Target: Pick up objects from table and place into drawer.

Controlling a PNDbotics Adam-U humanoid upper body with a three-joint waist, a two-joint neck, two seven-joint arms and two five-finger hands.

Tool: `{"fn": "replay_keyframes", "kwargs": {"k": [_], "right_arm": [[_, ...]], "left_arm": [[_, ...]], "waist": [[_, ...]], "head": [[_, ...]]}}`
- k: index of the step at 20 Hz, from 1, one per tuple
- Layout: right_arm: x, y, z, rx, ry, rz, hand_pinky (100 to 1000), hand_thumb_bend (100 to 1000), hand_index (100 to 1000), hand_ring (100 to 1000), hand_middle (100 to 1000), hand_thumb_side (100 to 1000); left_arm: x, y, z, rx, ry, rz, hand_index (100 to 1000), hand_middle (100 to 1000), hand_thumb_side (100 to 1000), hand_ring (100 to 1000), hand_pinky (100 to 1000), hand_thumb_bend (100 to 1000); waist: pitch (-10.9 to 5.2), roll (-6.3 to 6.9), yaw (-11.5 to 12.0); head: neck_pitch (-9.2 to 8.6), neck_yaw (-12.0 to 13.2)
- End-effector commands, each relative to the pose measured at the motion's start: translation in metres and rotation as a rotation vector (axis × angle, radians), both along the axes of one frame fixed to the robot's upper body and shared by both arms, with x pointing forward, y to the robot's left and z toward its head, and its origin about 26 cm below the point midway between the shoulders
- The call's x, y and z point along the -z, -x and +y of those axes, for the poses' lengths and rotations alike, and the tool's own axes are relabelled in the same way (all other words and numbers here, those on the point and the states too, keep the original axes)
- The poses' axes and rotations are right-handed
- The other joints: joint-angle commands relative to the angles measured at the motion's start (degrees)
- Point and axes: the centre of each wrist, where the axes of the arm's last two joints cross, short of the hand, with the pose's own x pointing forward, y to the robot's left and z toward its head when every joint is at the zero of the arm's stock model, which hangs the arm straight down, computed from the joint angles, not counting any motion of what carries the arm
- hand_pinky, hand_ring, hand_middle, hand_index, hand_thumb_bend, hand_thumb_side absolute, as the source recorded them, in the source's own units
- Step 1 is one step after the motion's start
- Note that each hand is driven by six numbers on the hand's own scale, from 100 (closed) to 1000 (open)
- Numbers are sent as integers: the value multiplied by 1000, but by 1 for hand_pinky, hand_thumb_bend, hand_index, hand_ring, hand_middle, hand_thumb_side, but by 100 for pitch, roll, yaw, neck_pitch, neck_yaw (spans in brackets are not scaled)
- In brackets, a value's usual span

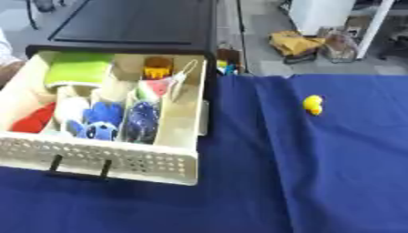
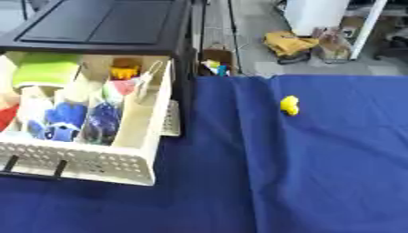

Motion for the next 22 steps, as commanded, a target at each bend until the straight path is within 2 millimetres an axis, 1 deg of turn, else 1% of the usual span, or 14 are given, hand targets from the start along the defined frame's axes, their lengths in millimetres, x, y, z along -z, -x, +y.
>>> {"fn": "replay_keyframes", "kwargs": {"k": [1, 3, 4, 5, 8, 9, 13, 15, 19, 20, 21, 22], "right_arm": [[-14, -6, -5, 25, 50, 68, 749, 249, 813, 804, 611, 1000], [-14, -14, -5, 53, 82, 136, 764, 288, 832, 822, 628, 1000], [-12, -18, -7, 70, 98, 175, 772, 306, 855, 833, 639, 1000], [-10, -22, -8, 83, 111, 215, 772, 306, 855, 833, 639, 1000], [0, -32, -15, 119, 139, 347, 788, 338, 896, 846, 643, 1000], [4, -35, -18, 133, 147, 392, 788, 330, 896, 846, 647, 1000], [16, -45, -31, 195, 174, 560, 800, 359, 907, 852, 661, 1000], [20, -50, -38, 231, 184, 636, 807, 368, 915, 858, 681, 1000], [25, -57, -54, 309, 195, 776, 814, 385, 916, 863, 687, 1000], [28, -59, -57, 325, 191, 814, 826, 408, 927, 873, 708, 1000], [33, -61, -59, 337, 185, 852, 828, 383, 929, 875, 712, 1000], [37, -64, -60, 343, 176, 888, 834, 395, 934, 880, 715, 1000]], "left_arm": [[-8, 7, 1, 80, 62, -136, 661, 478, 1000, 460, 306, 297], [-8, 7, 0, 82, 57, -130, 661, 478, 1000, 460, 306, 296], [-8, 6, -1, 83, 54, -129, 661, 478, 1000, 461, 306, 296], [-8, 6, -1, 85, 52, -127, 661, 478, 1000, 461, 306, 296], [-8, 6, -2, 90, 45, -125, 662, 478, 1000, 461, 306, 296], [-8, 6, -2, 91, 43, -124, 662, 478, 1000, 461, 306, 296], [-8, 6, -4, 99, 39, -120, 662, 479, 999, 461, 306, 296], [-8, 6, -4, 104, 37, -119, 662, 479, 999, 462, 306, 297], [-8, 5, -6, 117, 37, -117, 663, 480, 998, 462, 307, 297], [-8, 5, -7, 120, 37, -116, 663, 480, 998, 462, 307, 297], [-8, 5, -7, 123, 36, -115, 663, 480, 997, 462, 307, 297], [-8, 5, -8, 125, 36, -115, 663, 480, 997, 462, 307, 297]], "waist": [[-140, -13, -1], [-157, -26, -3], [-162, -30, 0], [-166, -32, 5], [-174, -35, 24], [-178, -37, 30], [-192, -36, 64], [-198, -31, 86], [-200, -23, 141], [-198, -28, 151], [-199, -32, 160], [-201, -34, 166]], "head": [[110, -77], [181, -194], [209, -271], [228, -327], [273, -449], [283, -474], [297, -531], [288, -553], [279, -619], [280, -625], [283, -630], [286, -632]]}}
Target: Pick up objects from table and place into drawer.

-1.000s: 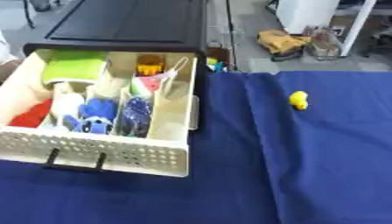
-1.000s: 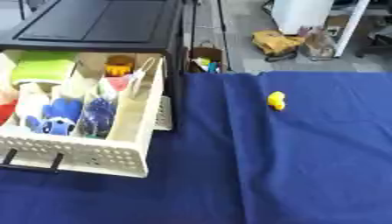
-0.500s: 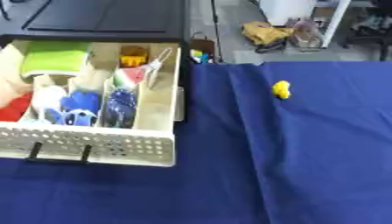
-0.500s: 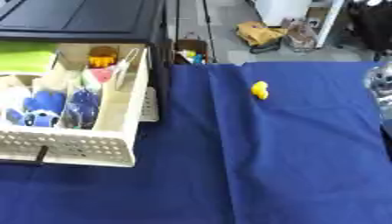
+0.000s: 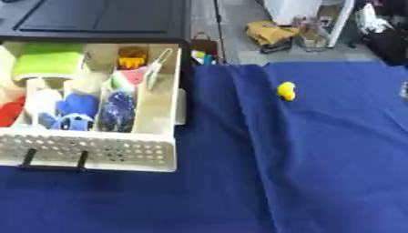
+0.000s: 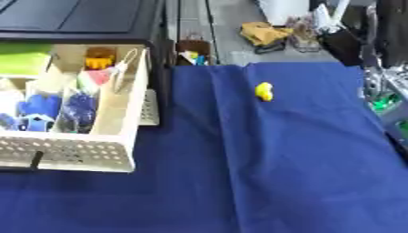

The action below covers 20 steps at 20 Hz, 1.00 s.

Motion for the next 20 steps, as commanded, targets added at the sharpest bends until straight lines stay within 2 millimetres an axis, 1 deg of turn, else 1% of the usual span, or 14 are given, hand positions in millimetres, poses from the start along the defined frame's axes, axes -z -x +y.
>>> {"fn": "replay_keyframes", "kwargs": {"k": [1, 6, 8, 11, 12, 15, 20], "right_arm": [[-4, -5, -12, 67, 2, 76, 838, 400, 935, 883, 718, 1000], [14, -23, -6, 111, -60, 224, 838, 403, 937, 889, 728, 978], [19, -30, -3, 129, -91, 277, 850, 444, 947, 899, 738, 943], [26, -41, 2, 154, -145, 352, 865, 559, 973, 916, 736, 827], [27, -45, 5, 160, -168, 374, 870, 619, 975, 920, 729, 795], [25, -59, 13, 173, -247, 430, 869, 660, 956, 921, 707, 713], [22, -79, 29, 190, -377, 531, 859, 697, 941, 922, 702, 682]], "left_arm": [[-8, 6, -1, 72, 59, -109, 663, 481, 997, 462, 307, 297], [-7, 6, -1, 73, 56, -103, 664, 482, 996, 463, 307, 299], [-7, 6, -1, 74, 55, -101, 665, 483, 995, 463, 307, 299], [-6, 5, -1, 77, 55, -97, 665, 484, 994, 464, 307, 299], [-6, 5, -1, 78, 55, -96, 666, 485, 994, 464, 308, 300], [-5, 5, -1, 78, 55, -92, 666, 486, 993, 464, 308, 301], [-4, 4, -1, 79, 54, -86, 667, 487, 993, 465, 307, 302]], "waist": [[-130, 4, 14], [-141, -1, 7], [-138, -1, 1], [-133, 0, -11], [-133, 2, -15], [-141, 6, -31], [-157, 12, -58]], "head": [[39, -28], [29, -16], [19, -7], [11, 7], [12, 7], [17, 10], [21, 21]]}}
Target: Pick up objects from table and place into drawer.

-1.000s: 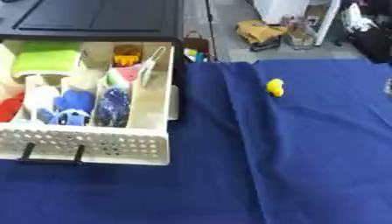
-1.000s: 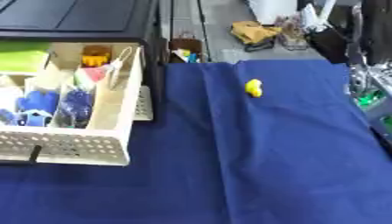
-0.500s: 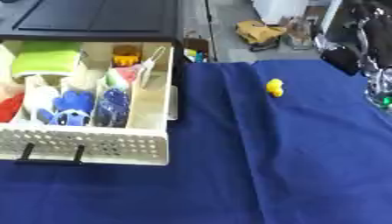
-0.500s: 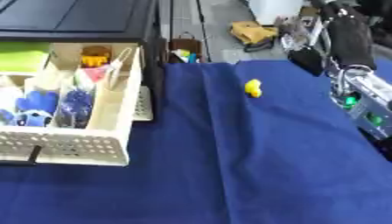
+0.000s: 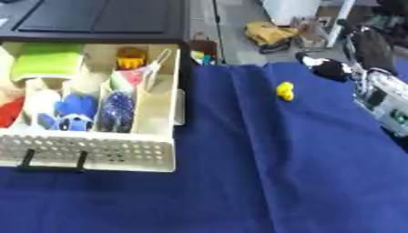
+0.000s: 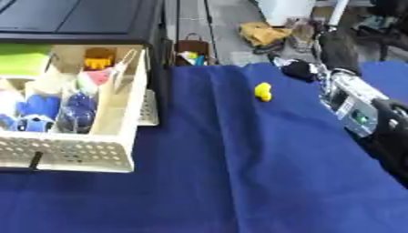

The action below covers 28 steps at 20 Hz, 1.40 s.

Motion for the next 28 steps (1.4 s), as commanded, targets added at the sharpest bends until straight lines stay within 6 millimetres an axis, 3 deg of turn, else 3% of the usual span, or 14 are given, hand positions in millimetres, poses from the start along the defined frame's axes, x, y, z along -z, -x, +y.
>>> {"fn": "replay_keyframes", "kwargs": {"k": [1, 5, 7, 13, 18, 23, 28], "right_arm": [[-11, -10, 2, 37, -77, 45, 857, 691, 937, 920, 695, 676], [-12, -25, 15, 58, -173, 137, 852, 617, 927, 916, 684, 602], [-11, -31, 19, 58, -217, 184, 848, 517, 921, 915, 678, 516], [-5, -44, 13, 56, -278, 283, 846, 329, 922, 918, 668, 412], [4, -49, -2, 48, -263, 355, 841, 316, 919, 918, 669, 395], [-39, -44, -23, -47, -146, 669, 835, 382, 931, 919, 684, 376], [-59, -40, -25, -55, -80, 770, 835, 386, 932, 920, 685, 375]], "left_arm": [[-5, 5, 0, 54, 51, -87, 667, 487, 992, 465, 307, 303], [-4, 5, -1, 55, 51, -82, 668, 489, 992, 465, 306, 303], [-4, 4, -1, 56, 51, -80, 669, 489, 991, 465, 305, 305], [-3, 4, -1, 59, 53, -79, 672, 492, 989, 465, 302, 307], [-3, 4, -1, 61, 55, -77, 673, 494, 987, 465, 300, 306], [-2, 4, 0, 57, 58, -74, 675, 495, 987, 465, 298, 305], [-2, 4, 0, 56, 59, -73, 675, 495, 987, 465, 298, 305]], "waist": [[-145, 13, -16], [-147, 12, -20], [-144, 14, -19], [-124, 20, -20], [-103, 30, -16], [-100, 49, -34], [-99, 60, -38]], "head": [[26, 13], [34, 23], [27, 35], [2, 59], [-13, 72], [1, 112], [5, 128]]}}
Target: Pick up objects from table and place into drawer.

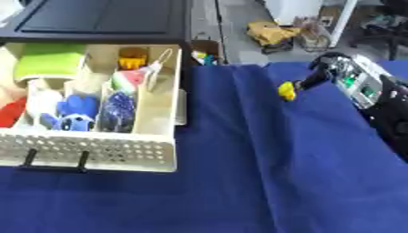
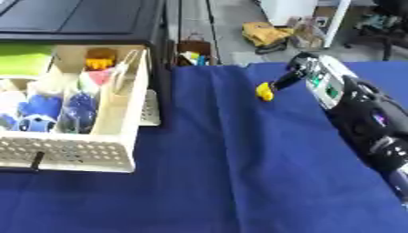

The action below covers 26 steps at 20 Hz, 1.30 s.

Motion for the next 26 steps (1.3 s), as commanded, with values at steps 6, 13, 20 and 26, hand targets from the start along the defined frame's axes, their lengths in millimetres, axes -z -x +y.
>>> {"fn": "replay_keyframes", "kwargs": {"k": [6, 13, 20, 26], "right_arm": [[-30, 8, -13, 4, 0, 9, 838, 449, 933, 925, 681, 382], [-27, 9, -12, 8, -21, -2, 838, 477, 933, 926, 673, 398], [-26, 7, -2, -2, -66, -39, 840, 522, 930, 929, 661, 392], [-19, 5, 7, -19, -93, -35, 839, 537, 927, 928, 654, 386]], "left_arm": [[-6, 5, 0, 47, 58, -85, 677, 498, 986, 465, 296, 306], [-5, 5, 0, 51, 59, -82, 678, 500, 983, 467, 296, 307], [-5, 5, -1, 53, 61, -81, 678, 501, 981, 466, 295, 309], [-5, 5, -1, 55, 64, -79, 679, 502, 979, 467, 295, 308]], "waist": [[-75, 20, 6], [-49, 11, 12], [-39, 8, 31], [-23, 10, 48]], "head": [[-43, 61], [-73, 79], [-94, 63], [-117, 41]]}}
